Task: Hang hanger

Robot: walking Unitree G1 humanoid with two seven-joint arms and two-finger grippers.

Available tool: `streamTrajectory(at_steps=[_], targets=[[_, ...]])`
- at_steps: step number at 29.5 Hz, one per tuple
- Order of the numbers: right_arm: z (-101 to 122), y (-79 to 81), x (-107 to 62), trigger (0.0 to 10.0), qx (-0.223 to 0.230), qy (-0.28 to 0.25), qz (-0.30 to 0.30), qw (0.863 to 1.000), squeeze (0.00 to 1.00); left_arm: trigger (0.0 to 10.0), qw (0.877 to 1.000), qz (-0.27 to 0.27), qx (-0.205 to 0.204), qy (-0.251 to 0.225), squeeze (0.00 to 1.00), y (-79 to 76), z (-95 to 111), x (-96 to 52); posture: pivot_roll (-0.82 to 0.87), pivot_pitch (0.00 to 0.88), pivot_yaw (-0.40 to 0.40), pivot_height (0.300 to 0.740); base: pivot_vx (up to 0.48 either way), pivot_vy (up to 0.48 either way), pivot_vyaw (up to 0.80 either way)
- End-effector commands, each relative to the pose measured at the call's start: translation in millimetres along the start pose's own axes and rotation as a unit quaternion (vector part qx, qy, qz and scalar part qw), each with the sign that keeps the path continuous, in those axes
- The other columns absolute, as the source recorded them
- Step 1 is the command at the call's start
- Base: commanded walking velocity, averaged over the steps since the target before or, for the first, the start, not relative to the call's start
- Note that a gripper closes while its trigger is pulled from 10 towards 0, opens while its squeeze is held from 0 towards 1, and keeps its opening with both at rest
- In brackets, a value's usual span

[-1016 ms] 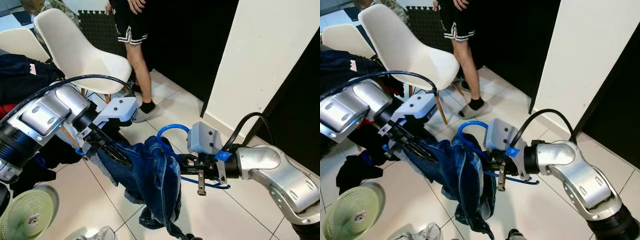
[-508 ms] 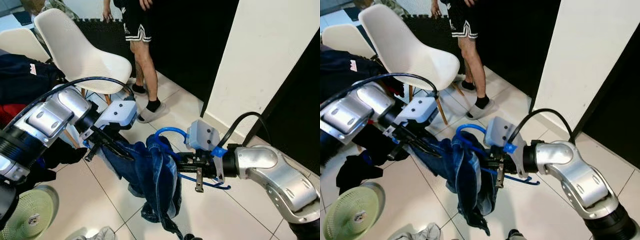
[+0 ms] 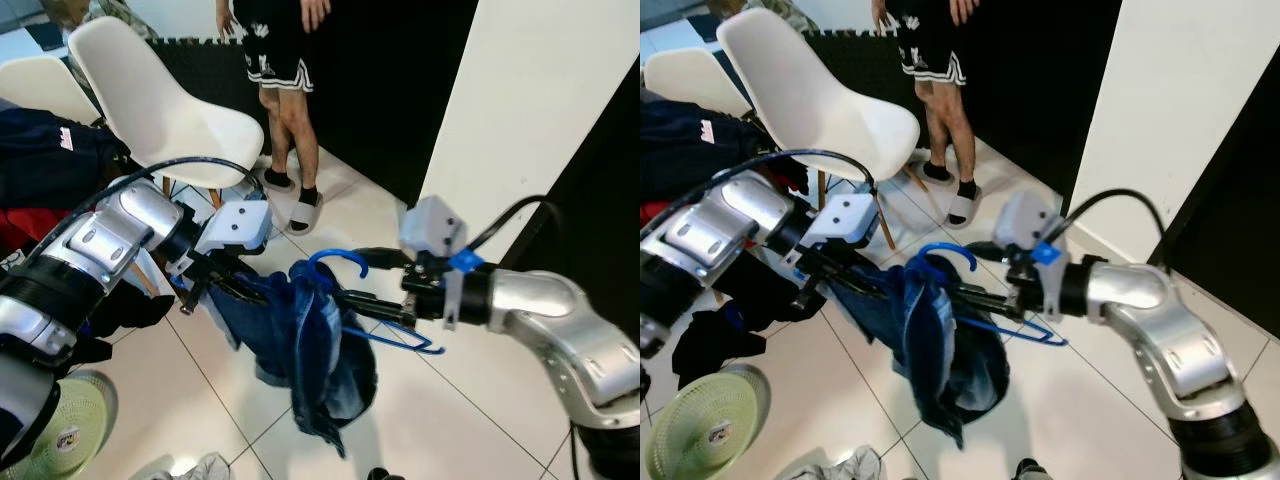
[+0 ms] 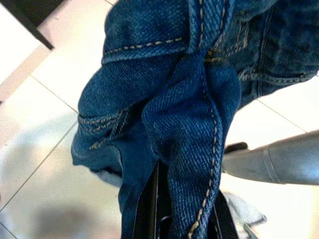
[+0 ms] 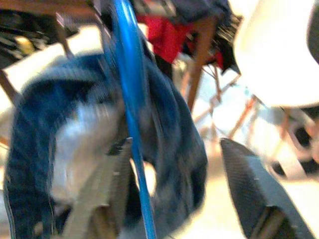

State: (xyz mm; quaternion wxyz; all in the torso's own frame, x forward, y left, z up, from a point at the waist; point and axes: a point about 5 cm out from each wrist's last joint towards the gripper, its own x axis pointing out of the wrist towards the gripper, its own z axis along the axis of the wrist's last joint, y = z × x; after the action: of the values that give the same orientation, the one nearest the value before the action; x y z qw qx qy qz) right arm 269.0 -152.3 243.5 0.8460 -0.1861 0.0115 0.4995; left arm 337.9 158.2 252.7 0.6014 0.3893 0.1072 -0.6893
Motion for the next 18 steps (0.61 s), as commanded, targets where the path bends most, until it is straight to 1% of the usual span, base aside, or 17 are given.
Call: streamTrajectory(at_steps=[1, 3, 5, 6, 7, 8, 9, 11, 12, 13, 14, 17, 18], targets=[[-6, -2.7, -8.5, 10.0, 0.006, 0.007, -0.007, 1.0, 1.0, 0.0, 0.999, 0.029, 0.025, -0.006, 0.0, 7.2, 10, -18.0, 0.06, 0.151, 0.065, 0.74, 0.0, 0.0, 0.0], [-21, -15.1, -30.8, 10.0, 0.017, 0.039, -0.058, 0.997, 1.0, 0.0, 0.998, 0.052, 0.032, -0.019, 0.0, 9.9, 14, -33.9, 0.06, 0.154, 0.063, 0.74, 0.0, 0.0, 0.0], [-21, -15.1, -30.8, 10.0, 0.017, 0.039, -0.058, 0.997, 1.0, 0.0, 0.998, 0.052, 0.032, -0.019, 0.0, 9.9, 14, -33.9, 0.06, 0.154, 0.063, 0.74, 0.0, 0.0, 0.0], [-26, -20.0, -39.4, 10.0, 0.023, 0.047, -0.082, 0.995, 1.0, 0.0, 0.997, 0.058, 0.035, -0.023, 0.0, 10.3, 15, -40.0, 0.06, 0.154, 0.063, 0.74, 0.0, 0.0, 0.0], [-32, -25.4, -46.7, 10.0, 0.037, 0.048, -0.111, 0.992, 1.0, 0.0, 0.996, 0.068, 0.038, -0.039, 0.0, 11.2, 19, -46.7, 0.06, 0.155, 0.064, 0.74, 0.0, 0.0, 0.0], [-32, -25.4, -46.7, 10.0, 0.037, 0.048, -0.111, 0.992, 1.0, 0.0, 0.996, 0.068, 0.038, -0.039, 0.0, 11.2, 19, -46.7, 0.06, 0.155, 0.064, 0.74, 0.0, 0.0, 0.0], [-35, -28.5, -50.7, 10.0, 0.047, 0.047, -0.13, 0.989, 1.0, 0.0, 0.995, 0.073, 0.04, -0.05, 0.0, 11.8, 22, -50.7, 0.06, 0.155, 0.064, 0.74, 0.0, 0.0, 0.0], [-50, -37.4, -56.9, 10.0, 0.081, 0.054, -0.195, 0.976, 1.0, 0.0, 0.989, 0.096, 0.041, -0.107, 0.0, 17.0, 35, -61.5, 0.06, 0.154, 0.062, 0.74, 0.0, 0.0, 0.0], [-50, -37.4, -56.9, 10.0, 0.081, 0.054, -0.195, 0.976, 1.0, 0.0, 0.989, 0.096, 0.041, -0.107, 0.0, 17.0, 35, -61.5, 0.06, 0.154, 0.062, 0.74, 0.0, 0.0, 0.0], [-66, -42.0, -59.2, 10.0, 0.109, 0.069, -0.251, 0.959, 1.0, 0.0, 0.982, 0.11, 0.042, -0.147, 0.0, 19.3, 42, -70.7, 0.05, 0.155, 0.064, 0.74, 0.0, 0.0, 0.0], [-69, -42.4, -59.4, 10.0, 0.115, 0.072, -0.263, 0.955, 1.0, 0.0, 0.981, 0.113, 0.041, -0.154, 0.0, 19.5, 43, -72.9, 0.05, 0.155, 0.064, 0.74, 0.0, 0.0, 0.0], [-71, -42.4, -59.8, 10.0, 0.117, 0.072, -0.268, 0.954, 1.0, 0.0, 0.98, 0.114, 0.041, -0.157, 0.0, 19.9, 44, -74.1, 0.05, 0.155, 0.064, 0.74, 0.0, 0.0, 0.0], [-77, -42.6, -63.6, 10.0, 0.135, 0.072, -0.29, 0.945, 0.72, 0.0, 0.978, 0.125, 0.039, -0.165, 0.0, 20.7, 44, -79.4, 0.05, 0.161, 0.063, 0.74, 0.0, 0.0, 0.0]])
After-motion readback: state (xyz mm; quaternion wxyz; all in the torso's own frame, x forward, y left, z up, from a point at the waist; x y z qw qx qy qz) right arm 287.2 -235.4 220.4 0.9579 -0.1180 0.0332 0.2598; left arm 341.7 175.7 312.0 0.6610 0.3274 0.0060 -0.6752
